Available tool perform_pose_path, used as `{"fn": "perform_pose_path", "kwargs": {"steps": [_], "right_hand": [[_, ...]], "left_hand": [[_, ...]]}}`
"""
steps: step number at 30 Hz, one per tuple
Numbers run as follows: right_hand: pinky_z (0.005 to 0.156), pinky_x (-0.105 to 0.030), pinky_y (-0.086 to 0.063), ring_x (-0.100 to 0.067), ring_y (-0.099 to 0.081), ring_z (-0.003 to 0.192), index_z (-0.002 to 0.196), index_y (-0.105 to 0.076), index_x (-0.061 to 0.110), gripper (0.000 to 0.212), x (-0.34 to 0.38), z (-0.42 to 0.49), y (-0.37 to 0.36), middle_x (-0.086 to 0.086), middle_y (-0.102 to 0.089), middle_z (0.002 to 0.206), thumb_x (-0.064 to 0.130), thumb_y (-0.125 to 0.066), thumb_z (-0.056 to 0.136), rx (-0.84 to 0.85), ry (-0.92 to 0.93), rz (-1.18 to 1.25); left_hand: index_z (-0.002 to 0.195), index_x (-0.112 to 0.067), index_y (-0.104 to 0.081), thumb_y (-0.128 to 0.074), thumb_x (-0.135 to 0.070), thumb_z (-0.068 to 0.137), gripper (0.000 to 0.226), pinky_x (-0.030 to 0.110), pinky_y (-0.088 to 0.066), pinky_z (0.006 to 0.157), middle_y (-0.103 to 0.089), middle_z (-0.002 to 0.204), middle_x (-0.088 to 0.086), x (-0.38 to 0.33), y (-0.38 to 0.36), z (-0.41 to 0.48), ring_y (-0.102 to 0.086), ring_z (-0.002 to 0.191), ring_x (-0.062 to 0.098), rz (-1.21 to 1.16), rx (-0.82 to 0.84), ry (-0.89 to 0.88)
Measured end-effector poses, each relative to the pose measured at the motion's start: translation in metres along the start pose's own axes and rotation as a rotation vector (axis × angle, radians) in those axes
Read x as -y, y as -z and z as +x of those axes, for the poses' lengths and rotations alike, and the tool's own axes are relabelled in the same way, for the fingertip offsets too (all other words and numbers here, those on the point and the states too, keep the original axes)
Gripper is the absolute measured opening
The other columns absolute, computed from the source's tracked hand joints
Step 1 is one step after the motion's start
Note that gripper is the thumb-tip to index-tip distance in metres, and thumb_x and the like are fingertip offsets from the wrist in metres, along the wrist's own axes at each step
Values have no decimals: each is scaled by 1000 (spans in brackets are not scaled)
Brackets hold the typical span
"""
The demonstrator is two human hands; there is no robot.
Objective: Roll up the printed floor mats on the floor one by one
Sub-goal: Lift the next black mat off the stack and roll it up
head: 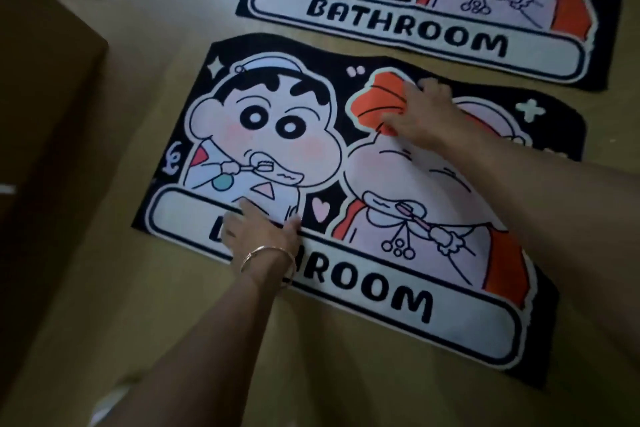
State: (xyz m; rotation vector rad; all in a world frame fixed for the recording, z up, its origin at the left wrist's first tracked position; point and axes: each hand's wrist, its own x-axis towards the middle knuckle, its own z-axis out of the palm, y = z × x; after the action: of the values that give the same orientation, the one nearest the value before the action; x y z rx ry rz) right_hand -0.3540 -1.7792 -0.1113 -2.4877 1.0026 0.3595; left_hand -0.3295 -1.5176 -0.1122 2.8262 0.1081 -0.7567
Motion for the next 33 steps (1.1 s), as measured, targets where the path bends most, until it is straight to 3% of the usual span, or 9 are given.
{"fn": "perform_pose_path", "kwargs": {"steps": [2, 5, 7, 11, 18, 22, 25, 30, 33], "right_hand": [[108, -47, -29, -36, -26, 135, 144, -31, 14, 72, 11, 4, -6, -17, -28, 148, 52, -55, 87, 36, 75, 23], [105, -48, -35, -35, -32, 131, 138, -37, 14, 68, 20, 12, -6, -15, -34, 144, 49, -58, 84, 28, 117, 11], [105, -50, -36, -33, -28, 134, 140, -37, 15, 71, 19, 16, -4, -14, -31, 146, 49, -61, 82, 34, 98, 10], [111, -51, -26, -32, -17, 142, 149, -23, 15, 89, 11, 27, -4, -15, -22, 152, 55, -62, 79, 19, 78, -21], [113, -50, -23, -35, -19, 140, 149, -19, 13, 109, 3, 34, 0, -19, -24, 151, 66, -69, 68, -1, 42, -80], [109, -46, -25, -36, -23, 136, 148, -19, 14, 111, 10, 29, 5, -21, -27, 146, 67, -71, 65, 7, 25, -124], [102, -42, -32, -35, -34, 125, 139, -33, 11, 97, 8, 30, 11, -19, -36, 136, 63, -72, 67, -78, 31, -174], [81, -38, -41, -28, -50, 88, 99, -54, 12, 13, 9, 26, 10, -14, -59, 107, 20, -48, 90, -259, 117, -77], [69, -32, -38, -25, -47, 77, 93, -58, 13, 19, 8, 19, 9, -10, -60, 93, 12, -39, 90, -310, 185, 13]], "left_hand": [[147, -19, -12, -72, -56, 70, 105, 54, -33, 105, -20, 150, 19, 23, -18, -1, -24, 136, 40, -200, -19, 214], [134, -27, -30, -75, -71, 47, 108, 58, -42, 95, -47, 133, 12, 73, -66, 15, -47, 120, 37, -474, -30, 442], [127, -20, -35, -84, -56, 52, 97, 53, -45, 93, -53, 121, 10, 62, -47, -6, -52, 111, 35, -613, -47, 525], [120, -7, -39, -82, -15, 69, 67, 44, -48, 80, -57, 113, 18, 36, -20, -38, -56, 91, 35, -722, -140, 597], [122, -1, -43, -78, -4, 71, 61, 36, -48, 76, -60, 104, 12, 40, -19, -26, -56, 82, 29, -785, -153, 515], [122, 0, -48, -59, 0, 81, 42, 34, -46, 74, -62, 107, 17, 42, -18, -17, -58, 84, 32, -857, -233, 508], [122, -5, -46, -52, -5, 89, 33, 38, -45, 84, -57, 103, 11, 33, -12, -13, -56, 91, 31, -849, -316, 446], [122, -2, -42, -39, -10, 99, 25, 31, -35, 74, -51, 101, 12, 11, 1, -12, -51, 90, 28, -802, -441, 301], [126, -5, -37, -33, -14, 101, 26, 28, -30, 70, -47, 96, 8, -4, 9, -14, -46, 82, 24, -810, -454, 284]]}}
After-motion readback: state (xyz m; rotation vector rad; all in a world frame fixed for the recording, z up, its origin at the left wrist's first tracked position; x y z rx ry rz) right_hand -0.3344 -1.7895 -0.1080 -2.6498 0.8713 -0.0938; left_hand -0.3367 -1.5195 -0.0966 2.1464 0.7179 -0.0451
